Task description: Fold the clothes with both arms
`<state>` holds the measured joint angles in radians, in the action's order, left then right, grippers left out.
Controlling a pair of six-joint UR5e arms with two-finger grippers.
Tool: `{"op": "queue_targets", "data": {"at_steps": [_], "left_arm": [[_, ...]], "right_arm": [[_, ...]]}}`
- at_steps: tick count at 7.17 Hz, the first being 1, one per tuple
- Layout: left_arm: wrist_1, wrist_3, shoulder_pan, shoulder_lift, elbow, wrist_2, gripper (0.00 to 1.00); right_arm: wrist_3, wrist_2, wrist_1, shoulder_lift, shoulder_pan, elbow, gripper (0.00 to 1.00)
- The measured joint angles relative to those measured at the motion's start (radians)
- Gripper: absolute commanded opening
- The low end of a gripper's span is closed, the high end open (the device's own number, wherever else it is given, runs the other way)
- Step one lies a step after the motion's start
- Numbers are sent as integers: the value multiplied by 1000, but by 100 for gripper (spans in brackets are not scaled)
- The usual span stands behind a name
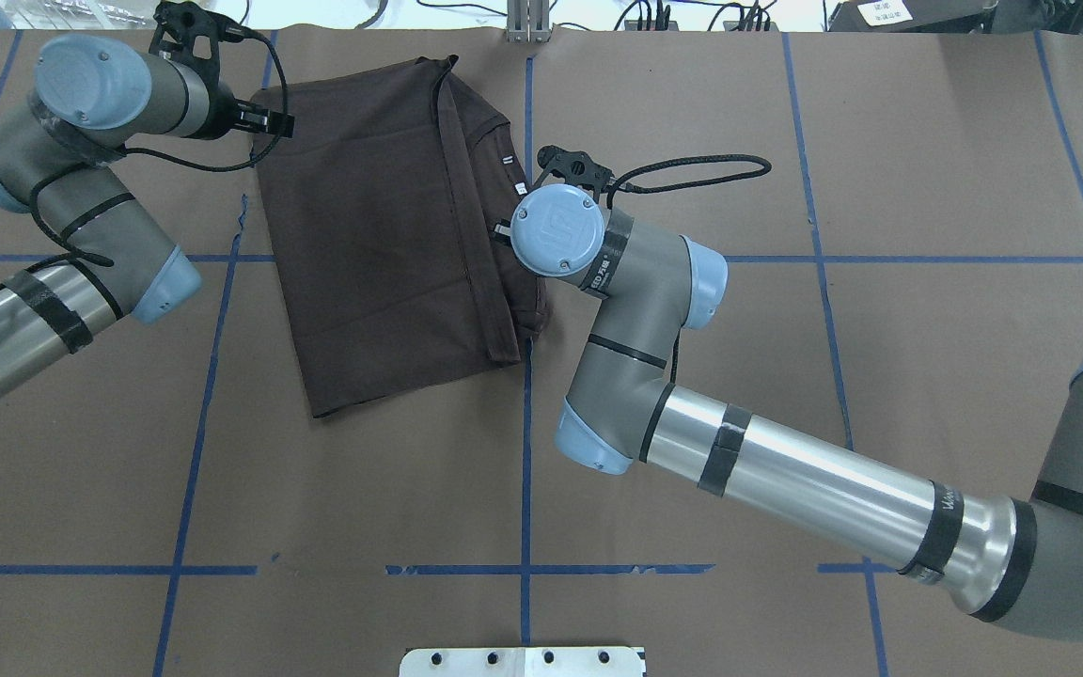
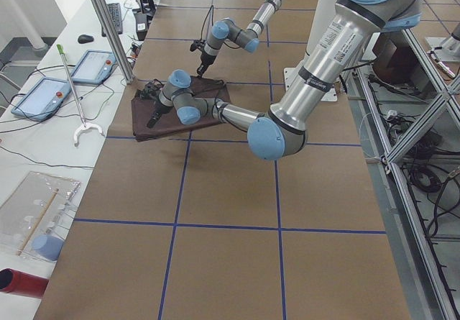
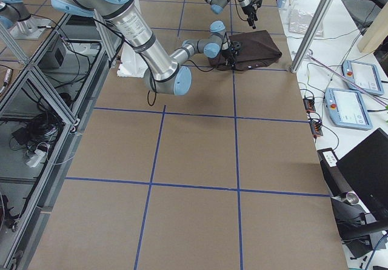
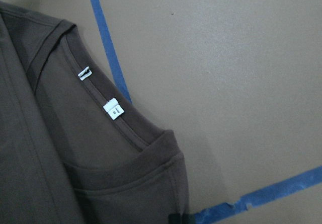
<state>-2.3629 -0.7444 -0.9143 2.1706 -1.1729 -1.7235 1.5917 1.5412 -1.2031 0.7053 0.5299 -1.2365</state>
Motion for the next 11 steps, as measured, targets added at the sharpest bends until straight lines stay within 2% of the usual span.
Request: {"op": "queue_targets", "data": {"at_steps": [2,4,5,7,8,11], "left_arm": [[0,-7,16,1,-12,-7,100],[0,-14,27,1,-21,-9,100],[0,-15,31,1,-26,-10,100],[1,-18,41,2,-31,-10,100],[1,-24,45,2,-33,-10,100],[1,-40,51,2,-37,-11,100]], "right_arm": [[6,-31,-61,177,-62,-251,0],[7,-93,-73,384,-143,-478,0],[7,-104,-74,454,-161,-546,0],[6,-111,-75,533,-174,-609,0],[7,-117,-75,562,-187,-633,99],[-15,-185,-76,586,-255,-660,100]]}}
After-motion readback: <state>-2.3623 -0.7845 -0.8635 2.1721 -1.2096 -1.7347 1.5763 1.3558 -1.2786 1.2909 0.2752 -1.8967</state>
